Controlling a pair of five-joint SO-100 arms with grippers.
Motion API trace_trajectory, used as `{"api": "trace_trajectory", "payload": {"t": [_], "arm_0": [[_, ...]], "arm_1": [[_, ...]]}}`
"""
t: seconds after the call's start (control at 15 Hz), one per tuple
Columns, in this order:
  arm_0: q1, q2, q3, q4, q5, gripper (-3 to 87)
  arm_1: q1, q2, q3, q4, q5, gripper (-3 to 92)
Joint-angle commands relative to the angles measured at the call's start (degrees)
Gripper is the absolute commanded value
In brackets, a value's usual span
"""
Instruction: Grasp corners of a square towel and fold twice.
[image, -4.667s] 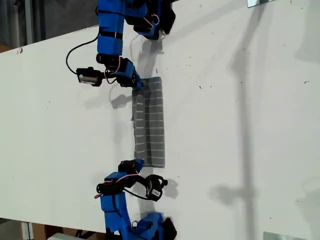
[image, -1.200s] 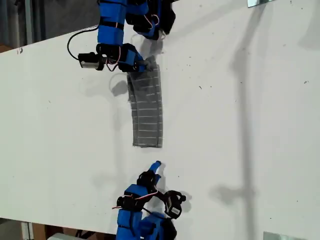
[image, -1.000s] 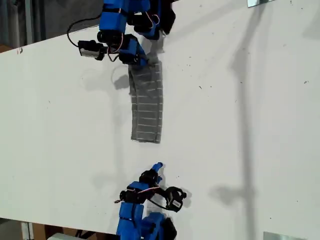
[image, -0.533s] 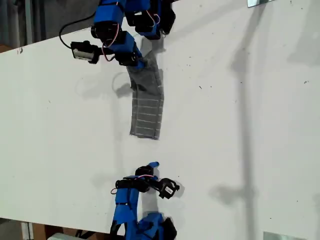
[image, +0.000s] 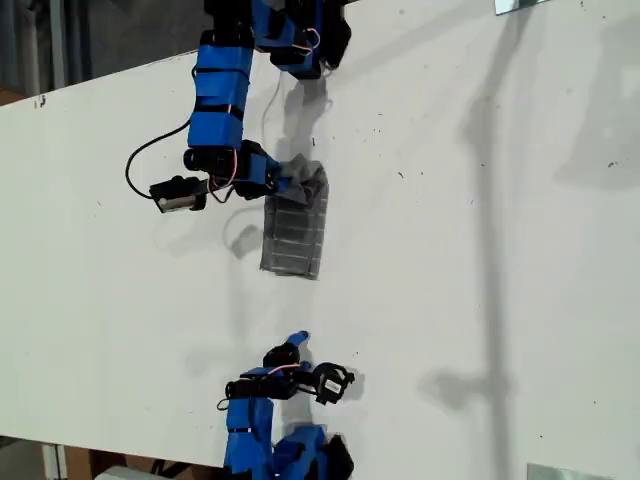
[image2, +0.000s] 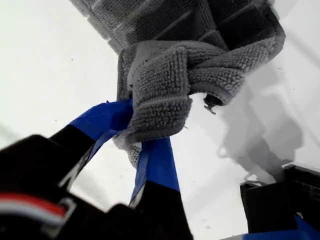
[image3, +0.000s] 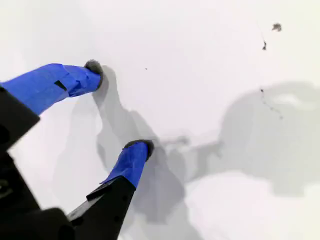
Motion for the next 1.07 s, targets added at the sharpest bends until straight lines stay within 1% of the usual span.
{"api": "trace_trajectory", "payload": {"t": [0.0, 0.07, 0.13, 0.2, 0.27, 0.4, 0.47, 0.6, 0.73, 1.0], "arm_0": [[2.3, 30.6, 12.2, 4.3, -4.5, 24.2], [3.1, 45.3, 17.8, 8.3, -7.6, 24.2], [3.9, 53.7, 20.8, 11.7, -9.5, 24.2], [4.2, 56.0, 22.2, 13.6, -10.5, 24.1], [4.7, 57.1, 23.2, 13.9, -11.1, 24.1], [4.9, 65.0, 26.2, 15.6, -11.4, 24.1], [4.5, 71.3, 28.5, 18.1, -11.5, 24.1], [4.8, 80.1, 32.3, 19.2, -11.2, 24.0], [5.0, 80.2, 32.5, 18.9, -11.2, 23.8], [5.7, 80.5, 35.7, 15.6, -11.4, 23.8]], "arm_1": [[0.7, -1.6, -5.0, -1.1, -1.1, -0.1], [0.7, -3.6, -7.7, -0.5, -1.8, -0.1], [0.6, -6.5, -12.5, 0.7, -2.7, -0.1], [0.4, -9.6, -18.5, 2.2, -3.9, -0.1], [0.3, -12.0, -23.5, 2.5, -5.7, -0.1], [0.0, -11.4, -24.1, -2.4, -10.1, -0.1], [-0.3, -10.7, -23.3, -5.3, -12.0, -0.1], [-0.7, -11.1, -23.1, -9.8, -14.7, -0.1], [-1.0, -12.0, -22.6, -13.5, -17.3, -0.1], [-1.5, -13.4, -22.0, -21.4, -20.9, -0.1]]}}
